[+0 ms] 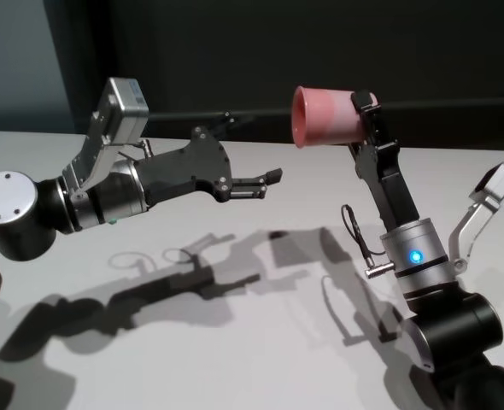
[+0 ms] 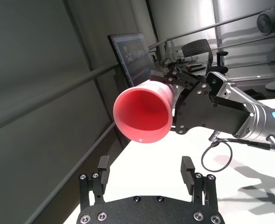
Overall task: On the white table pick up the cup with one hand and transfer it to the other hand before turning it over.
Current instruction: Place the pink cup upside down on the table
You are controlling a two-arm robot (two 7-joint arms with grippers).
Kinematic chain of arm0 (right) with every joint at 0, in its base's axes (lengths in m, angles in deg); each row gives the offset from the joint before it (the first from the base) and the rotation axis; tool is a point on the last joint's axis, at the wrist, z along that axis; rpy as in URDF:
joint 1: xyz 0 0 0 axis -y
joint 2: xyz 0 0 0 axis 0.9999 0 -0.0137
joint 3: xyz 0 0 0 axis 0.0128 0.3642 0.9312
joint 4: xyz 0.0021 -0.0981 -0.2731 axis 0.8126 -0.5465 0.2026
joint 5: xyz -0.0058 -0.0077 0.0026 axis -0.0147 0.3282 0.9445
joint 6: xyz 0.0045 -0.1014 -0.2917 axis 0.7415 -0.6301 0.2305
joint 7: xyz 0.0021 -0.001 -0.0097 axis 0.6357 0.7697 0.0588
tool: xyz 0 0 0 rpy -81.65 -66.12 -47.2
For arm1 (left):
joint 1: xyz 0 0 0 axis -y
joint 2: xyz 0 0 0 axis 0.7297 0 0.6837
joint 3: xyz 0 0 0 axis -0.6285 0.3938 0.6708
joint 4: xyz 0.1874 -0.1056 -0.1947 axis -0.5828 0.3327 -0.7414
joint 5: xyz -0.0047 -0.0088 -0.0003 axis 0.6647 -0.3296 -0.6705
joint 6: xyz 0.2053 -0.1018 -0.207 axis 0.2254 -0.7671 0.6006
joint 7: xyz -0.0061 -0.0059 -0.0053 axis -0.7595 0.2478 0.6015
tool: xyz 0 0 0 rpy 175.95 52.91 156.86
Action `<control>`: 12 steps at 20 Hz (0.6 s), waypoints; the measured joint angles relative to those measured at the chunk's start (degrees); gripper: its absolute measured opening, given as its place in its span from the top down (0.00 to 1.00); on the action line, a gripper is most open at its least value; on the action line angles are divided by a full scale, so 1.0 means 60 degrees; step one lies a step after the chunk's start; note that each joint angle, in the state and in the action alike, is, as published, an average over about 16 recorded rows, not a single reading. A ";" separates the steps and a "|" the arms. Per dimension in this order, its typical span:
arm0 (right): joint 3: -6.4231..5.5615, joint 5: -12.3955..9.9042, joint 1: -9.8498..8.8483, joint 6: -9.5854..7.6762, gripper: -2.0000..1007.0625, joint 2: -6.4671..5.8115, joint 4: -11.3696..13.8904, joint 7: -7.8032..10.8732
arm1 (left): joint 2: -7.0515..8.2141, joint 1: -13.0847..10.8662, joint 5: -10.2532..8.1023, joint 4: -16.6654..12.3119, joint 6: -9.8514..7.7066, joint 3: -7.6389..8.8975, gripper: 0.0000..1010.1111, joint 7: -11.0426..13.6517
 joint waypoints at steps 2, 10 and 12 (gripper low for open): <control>0.0000 0.0000 0.0000 0.0000 0.24 0.0000 0.0000 0.0000 | 0.0122 -0.0242 0.0083 -0.0253 -0.0135 0.0145 0.01 -0.0425; 0.0000 0.0000 0.0000 0.0000 0.24 0.0000 0.0000 0.0000 | 0.0307 -0.1205 0.0508 -0.1144 -0.0584 0.0776 0.01 -0.2307; 0.0000 0.0000 -0.0001 0.0000 0.24 0.0000 0.0000 0.0000 | 0.0293 -0.1450 0.0638 -0.1358 -0.0680 0.0939 0.01 -0.2823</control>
